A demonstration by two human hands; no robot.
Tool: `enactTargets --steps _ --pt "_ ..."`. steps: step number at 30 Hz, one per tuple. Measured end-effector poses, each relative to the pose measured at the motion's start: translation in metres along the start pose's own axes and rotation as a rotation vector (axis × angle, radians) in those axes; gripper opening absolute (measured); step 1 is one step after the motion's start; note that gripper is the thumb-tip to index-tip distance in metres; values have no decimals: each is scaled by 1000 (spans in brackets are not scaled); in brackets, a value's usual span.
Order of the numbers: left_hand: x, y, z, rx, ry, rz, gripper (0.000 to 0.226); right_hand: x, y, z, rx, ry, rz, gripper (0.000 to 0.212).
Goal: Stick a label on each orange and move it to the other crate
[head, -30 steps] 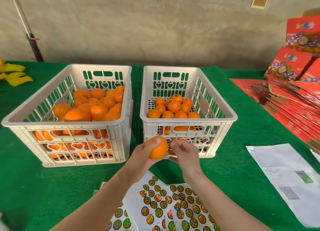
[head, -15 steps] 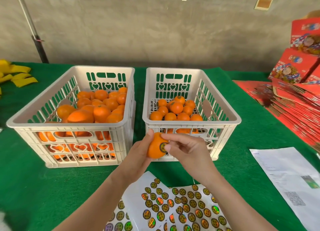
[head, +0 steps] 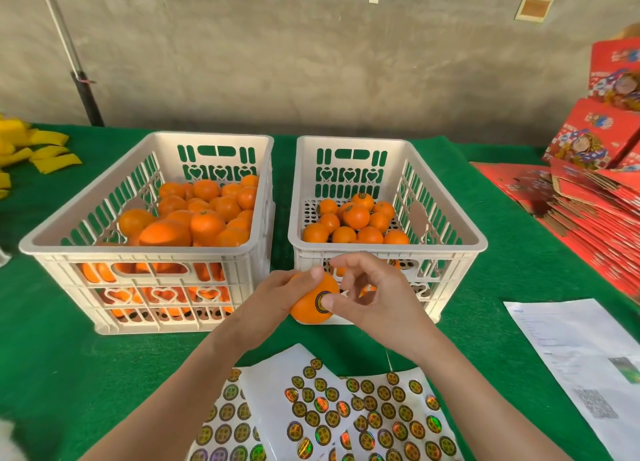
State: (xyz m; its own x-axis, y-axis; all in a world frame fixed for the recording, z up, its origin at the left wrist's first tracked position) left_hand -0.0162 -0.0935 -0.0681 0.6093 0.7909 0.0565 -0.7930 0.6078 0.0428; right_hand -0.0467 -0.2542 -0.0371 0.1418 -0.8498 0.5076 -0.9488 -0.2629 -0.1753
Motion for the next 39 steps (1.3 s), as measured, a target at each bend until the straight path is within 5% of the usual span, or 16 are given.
enactTargets --steps 8,12,15,18,24,27,30,36,39 --pt "7 2 12 43 24 52 62 -21 6 -12 73 -30 -158 51" --pt "9 -7 31 -28 32 148 54 -17 -17 -21 169 151 -55 61" --pt "30 -24 44 -82 170 300 78 16 -58 -26 151 93 43 58" --pt "50 -33 45 -109 264 457 32 66 -116 -2 -48 244 89 54" --pt "53 -51 43 -73 286 531 19 100 -175 123 -679 957 -444 30" --pt "52 -61 41 -31 334 554 17 90 -179 161 -764 1066 -707 15" --pt "51 -65 37 28 358 564 15 85 -179 169 -751 1144 -785 23" --pt "48 -60 32 74 518 509 13 86 -166 151 -740 1089 -702 28" --pt "51 -54 32 71 717 464 17 81 -167 102 -345 809 -206 18"
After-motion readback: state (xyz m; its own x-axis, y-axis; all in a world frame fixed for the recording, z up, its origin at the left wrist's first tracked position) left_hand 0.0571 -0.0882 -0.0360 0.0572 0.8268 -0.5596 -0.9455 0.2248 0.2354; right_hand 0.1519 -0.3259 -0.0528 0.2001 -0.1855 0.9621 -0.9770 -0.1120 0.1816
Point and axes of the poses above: each hand's wrist, its own y-axis away from the middle knuckle, its own x-axis out of the back of the hand, z = x × y, the point moved 2 cm from there along -y, towards the middle knuckle, and after that the axes turned 6 degrees about -z, right-handed, at the moved point
